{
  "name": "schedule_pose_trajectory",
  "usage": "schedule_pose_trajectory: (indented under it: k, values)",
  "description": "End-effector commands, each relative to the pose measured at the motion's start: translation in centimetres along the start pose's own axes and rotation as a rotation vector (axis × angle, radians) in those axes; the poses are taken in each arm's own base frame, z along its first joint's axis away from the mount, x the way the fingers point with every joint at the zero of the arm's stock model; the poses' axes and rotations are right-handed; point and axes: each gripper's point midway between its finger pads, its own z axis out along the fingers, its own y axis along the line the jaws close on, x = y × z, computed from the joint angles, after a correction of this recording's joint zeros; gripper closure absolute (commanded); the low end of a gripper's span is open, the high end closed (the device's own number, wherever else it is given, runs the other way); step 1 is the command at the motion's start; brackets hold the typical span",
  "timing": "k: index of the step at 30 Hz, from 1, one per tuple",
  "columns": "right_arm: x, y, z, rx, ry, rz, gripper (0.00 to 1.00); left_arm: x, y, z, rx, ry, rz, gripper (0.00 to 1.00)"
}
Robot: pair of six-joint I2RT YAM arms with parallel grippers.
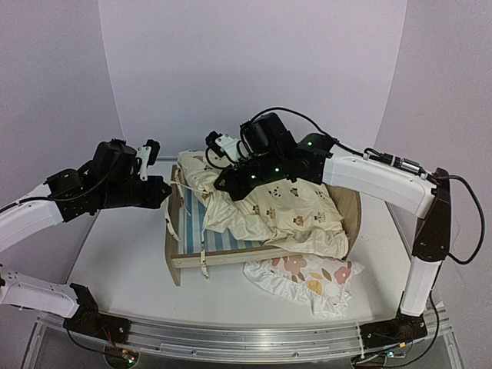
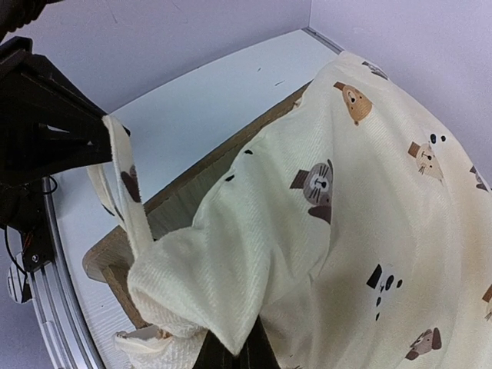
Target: Set up the pet bed
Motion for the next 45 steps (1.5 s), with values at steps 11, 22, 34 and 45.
schedule_pose_trajectory:
  k: [11,22,34,45]
  values:
    - [1.3,-0.9,1.6,0.023,0.022,0.1,1.0,7.2,0.2,2.6,0.053,0.206,-0.085,0.9]
    - [4.2,-1.6,6.3,0.106,0.102,0.122,1.0,9.9,0.2,2.7,0.07,0.27,-0.113,0.67]
    - [6.2,0.9,9.2,0.104,0.154,0.006,0.84,8.9,3.6,1.4,-0.13,0.205,-0.136,0.21]
    - [3.6,1.9,2.9,0.124,0.098,-0.041,0.33,11.8,2.6,3.1,-0.111,0.284,-0.11,0.4]
